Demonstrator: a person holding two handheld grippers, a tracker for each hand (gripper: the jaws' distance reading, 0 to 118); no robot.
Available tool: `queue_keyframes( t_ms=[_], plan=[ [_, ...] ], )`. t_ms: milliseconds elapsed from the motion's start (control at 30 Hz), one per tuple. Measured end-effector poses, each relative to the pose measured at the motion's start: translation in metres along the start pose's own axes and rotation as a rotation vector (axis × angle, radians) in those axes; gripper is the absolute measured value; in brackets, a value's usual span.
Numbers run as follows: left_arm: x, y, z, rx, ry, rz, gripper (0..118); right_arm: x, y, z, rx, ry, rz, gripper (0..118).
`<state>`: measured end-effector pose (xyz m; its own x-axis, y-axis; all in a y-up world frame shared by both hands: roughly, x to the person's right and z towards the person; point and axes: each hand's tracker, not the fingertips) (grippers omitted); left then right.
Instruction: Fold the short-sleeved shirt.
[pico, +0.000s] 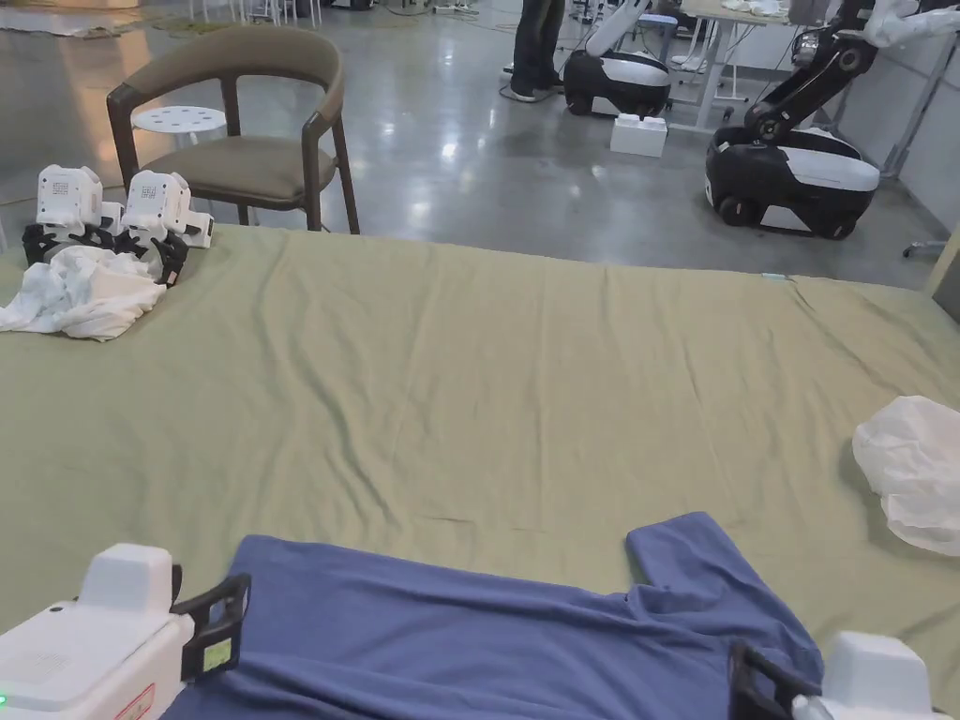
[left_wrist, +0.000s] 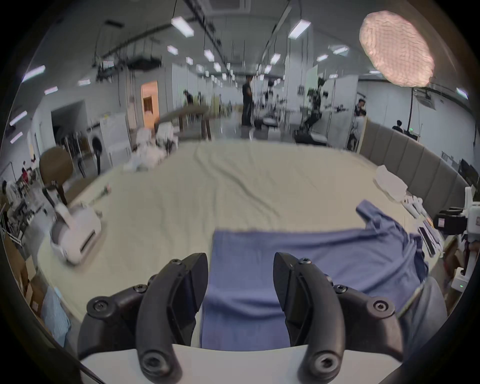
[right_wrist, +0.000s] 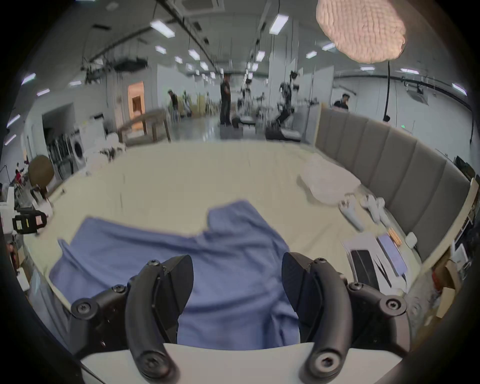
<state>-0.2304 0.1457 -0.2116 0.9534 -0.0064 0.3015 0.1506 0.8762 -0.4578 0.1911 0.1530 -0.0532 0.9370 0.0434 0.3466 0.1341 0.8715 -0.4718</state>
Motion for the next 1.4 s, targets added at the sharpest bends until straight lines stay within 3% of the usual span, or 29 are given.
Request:
queue_keyframes(
  t_ms=[233,333,367,433,467,500,767,1133,1233,1267,1333,1400],
  plan=[
    [0.033,0.038,0.003,0.261,0.052,0.017,53,-0.042,0.04,-0.014,0.282,0.021,-0.072,75],
    [0.04,0.048,0.003,0.349,0.073,-0.004,41,-0.054,0.053,-0.013,0.385,0.006,-0.064,73],
    [0.041,0.051,0.004,0.362,0.077,-0.013,23,-0.056,0.056,-0.012,0.413,0.004,-0.058,68],
    [0.044,0.056,0.003,0.403,0.08,-0.029,1,-0.061,0.064,-0.011,0.453,0.002,-0.046,44],
    [0.045,0.057,0.003,0.409,0.091,-0.036,0,-0.062,0.066,-0.011,0.471,0.0,-0.039,19],
    [0.045,0.059,0.004,0.419,0.103,-0.038,0,-0.064,0.07,-0.012,0.473,-0.007,-0.028,5],
    [0.027,0.058,0.0,0.393,0.092,-0.026,0,-0.061,0.071,-0.017,0.471,-0.033,-0.005,0],
    [-0.057,0.026,-0.122,-0.182,0.014,0.117,0,-0.044,0.053,-0.031,0.362,-0.012,0.013,0],
    [-0.065,0.018,-0.149,-0.309,0.003,0.153,20,-0.037,0.047,-0.037,0.323,-0.015,0.018,0],
    [-0.066,0.016,-0.158,-0.345,-0.019,0.172,39,-0.035,0.045,-0.039,0.31,-0.017,0.022,0],
    [-0.066,0.013,-0.175,-0.391,-0.039,0.196,63,-0.03,0.04,-0.043,0.284,-0.022,0.025,0],
    [-0.066,0.011,-0.195,-0.436,-0.072,0.197,69,-0.025,0.035,-0.047,0.256,-0.034,0.028,0]
  ],
)
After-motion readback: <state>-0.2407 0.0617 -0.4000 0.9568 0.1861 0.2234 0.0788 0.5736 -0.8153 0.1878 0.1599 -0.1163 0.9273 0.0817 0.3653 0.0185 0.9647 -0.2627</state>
